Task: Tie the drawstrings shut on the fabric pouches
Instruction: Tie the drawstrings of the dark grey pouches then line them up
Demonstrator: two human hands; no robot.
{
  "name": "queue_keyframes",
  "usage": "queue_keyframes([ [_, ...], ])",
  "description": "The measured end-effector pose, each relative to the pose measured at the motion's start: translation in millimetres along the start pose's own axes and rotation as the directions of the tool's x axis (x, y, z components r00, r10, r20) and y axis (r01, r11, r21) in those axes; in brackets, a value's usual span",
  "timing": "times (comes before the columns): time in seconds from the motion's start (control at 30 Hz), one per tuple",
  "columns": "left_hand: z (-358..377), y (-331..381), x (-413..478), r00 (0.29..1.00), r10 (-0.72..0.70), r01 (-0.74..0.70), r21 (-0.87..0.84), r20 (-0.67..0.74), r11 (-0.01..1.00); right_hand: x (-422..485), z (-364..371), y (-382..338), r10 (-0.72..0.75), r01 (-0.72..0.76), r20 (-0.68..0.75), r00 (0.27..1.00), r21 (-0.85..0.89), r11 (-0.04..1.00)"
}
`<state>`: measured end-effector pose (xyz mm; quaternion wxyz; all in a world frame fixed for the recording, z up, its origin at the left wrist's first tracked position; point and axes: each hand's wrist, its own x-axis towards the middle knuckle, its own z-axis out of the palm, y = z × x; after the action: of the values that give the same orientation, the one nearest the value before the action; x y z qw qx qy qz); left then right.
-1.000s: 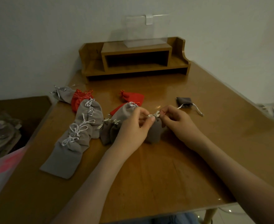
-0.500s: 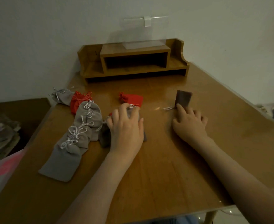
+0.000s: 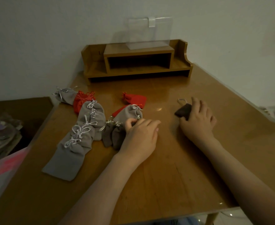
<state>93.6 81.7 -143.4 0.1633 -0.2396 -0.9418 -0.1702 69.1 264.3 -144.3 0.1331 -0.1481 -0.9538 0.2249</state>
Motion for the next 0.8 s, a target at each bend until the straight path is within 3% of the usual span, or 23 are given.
queue_keyframes([
  [0.1,0.0,1.1,1.3,1.000,-0.019,0.019,-0.029,0.006,0.999,2.2,1.8,1.3,-0.025,0.040,0.113,0.993,-0.134,0.990],
  [0.17,1.1,1.2,2.0,1.000,-0.026,0.027,-0.051,0.008,0.998,2.0,1.6,0.8,-0.090,0.101,0.105,0.990,-0.097,0.990],
  [0.27,4.5,0.1,2.4,0.999,-0.034,0.034,-0.057,0.002,0.998,-1.7,-0.3,-1.8,-0.253,0.244,0.096,0.963,0.100,0.965],
  [0.37,3.8,1.8,3.4,0.998,-0.063,0.063,-0.078,0.007,0.995,-10.8,-2.5,-9.9,-0.481,0.379,0.181,0.858,0.409,0.830],
  [0.5,1.0,1.9,5.2,0.984,-0.180,0.179,-0.205,0.016,0.962,-15.2,-6.5,-11.1,-0.576,0.352,0.281,0.768,0.566,0.746],
  [0.6,-1.4,2.2,6.6,0.956,-0.292,0.276,-0.408,0.024,0.870,-15.4,-9.9,-9.6,-0.630,0.406,0.282,0.724,0.564,0.719],
  [0.7,-10.4,3.8,10.3,0.885,-0.455,0.419,-0.599,0.100,0.682,-19.1,-11.7,-11.5,-0.702,0.505,0.194,0.685,0.567,0.650],
  [0.8,-11.5,-1.2,12.2,0.858,-0.488,0.446,-0.701,0.159,0.557,-21.9,-7.8,-13.8,-0.731,0.520,0.104,0.674,0.636,0.570],
])
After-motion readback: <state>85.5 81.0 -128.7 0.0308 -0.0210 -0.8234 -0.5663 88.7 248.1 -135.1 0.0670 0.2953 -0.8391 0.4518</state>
